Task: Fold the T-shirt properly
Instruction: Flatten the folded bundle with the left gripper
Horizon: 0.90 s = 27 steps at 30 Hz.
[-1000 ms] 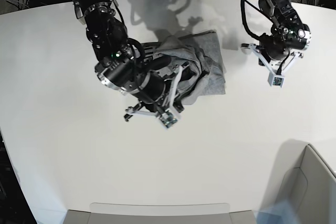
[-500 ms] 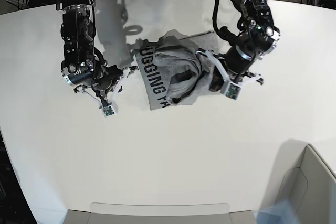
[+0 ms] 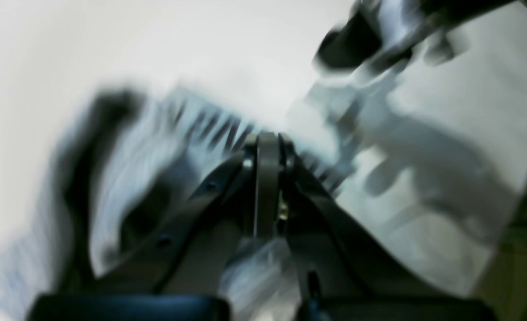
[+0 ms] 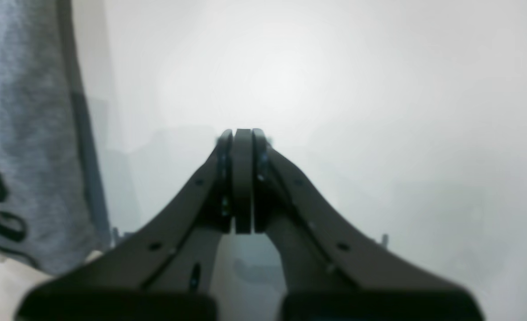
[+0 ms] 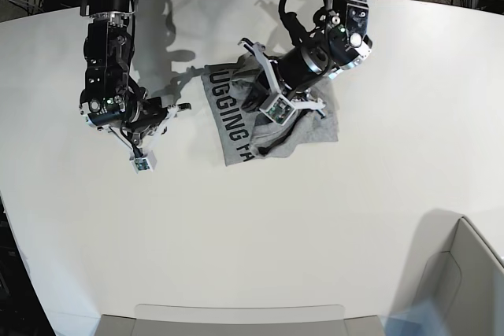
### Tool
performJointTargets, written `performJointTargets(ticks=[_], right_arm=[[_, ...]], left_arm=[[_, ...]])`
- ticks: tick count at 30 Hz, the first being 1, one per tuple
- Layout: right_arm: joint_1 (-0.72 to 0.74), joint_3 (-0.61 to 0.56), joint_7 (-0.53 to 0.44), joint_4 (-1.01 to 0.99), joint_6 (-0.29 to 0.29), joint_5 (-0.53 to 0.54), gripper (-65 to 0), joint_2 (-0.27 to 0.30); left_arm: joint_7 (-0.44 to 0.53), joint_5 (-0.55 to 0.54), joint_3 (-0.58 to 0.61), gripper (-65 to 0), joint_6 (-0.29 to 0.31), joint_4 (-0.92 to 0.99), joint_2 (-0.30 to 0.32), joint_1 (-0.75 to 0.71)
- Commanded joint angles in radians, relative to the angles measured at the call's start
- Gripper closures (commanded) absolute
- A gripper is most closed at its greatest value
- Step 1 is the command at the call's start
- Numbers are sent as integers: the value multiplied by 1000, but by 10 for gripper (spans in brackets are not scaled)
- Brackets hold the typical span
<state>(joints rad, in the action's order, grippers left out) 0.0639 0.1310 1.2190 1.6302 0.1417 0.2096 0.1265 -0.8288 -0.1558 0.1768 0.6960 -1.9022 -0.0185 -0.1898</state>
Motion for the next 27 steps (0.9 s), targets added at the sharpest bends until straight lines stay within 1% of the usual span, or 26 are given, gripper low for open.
performJointTargets(ticks=[1,5,7,12,14,17,21,23,25,26,27], right_arm=[[18,3,-12,20,3,3,0,8],[9,2,-12,23,3,3,0,8],[9,-1,-12,23,3,3,0,8],[9,-1,-12,23,3,3,0,8],[9,-1,-12,23,3,3,0,8],[9,-1,-12,23,3,3,0,8],[12,-3,-12,23,3,3,0,3],[14,-3,-12,26,3,3,0,3],[14,-3,-12,49,6,3,0,2],[14,-4,-12,66,26,3,0,0],[14,-4,-12,89,65,3,0,0]], left_arm=[[24,-14,-16,0,2,5,5,16],[29,-14,-84,0,2,73,64,49],[24,-14,-153,0,2,69,79,49],[22,-14,-351,0,2,53,81,48],[22,-14,-402,0,2,53,81,48],[22,-15,-448,0,2,45,81,48],[22,-20,-471,0,2,-23,73,49],[22,-26,-449,0,2,-69,67,46],[22,-51,-392,0,2,-89,53,42],[22,-61,-357,0,2,-92,55,25],[22,-64,-311,0,2,-95,56,6]])
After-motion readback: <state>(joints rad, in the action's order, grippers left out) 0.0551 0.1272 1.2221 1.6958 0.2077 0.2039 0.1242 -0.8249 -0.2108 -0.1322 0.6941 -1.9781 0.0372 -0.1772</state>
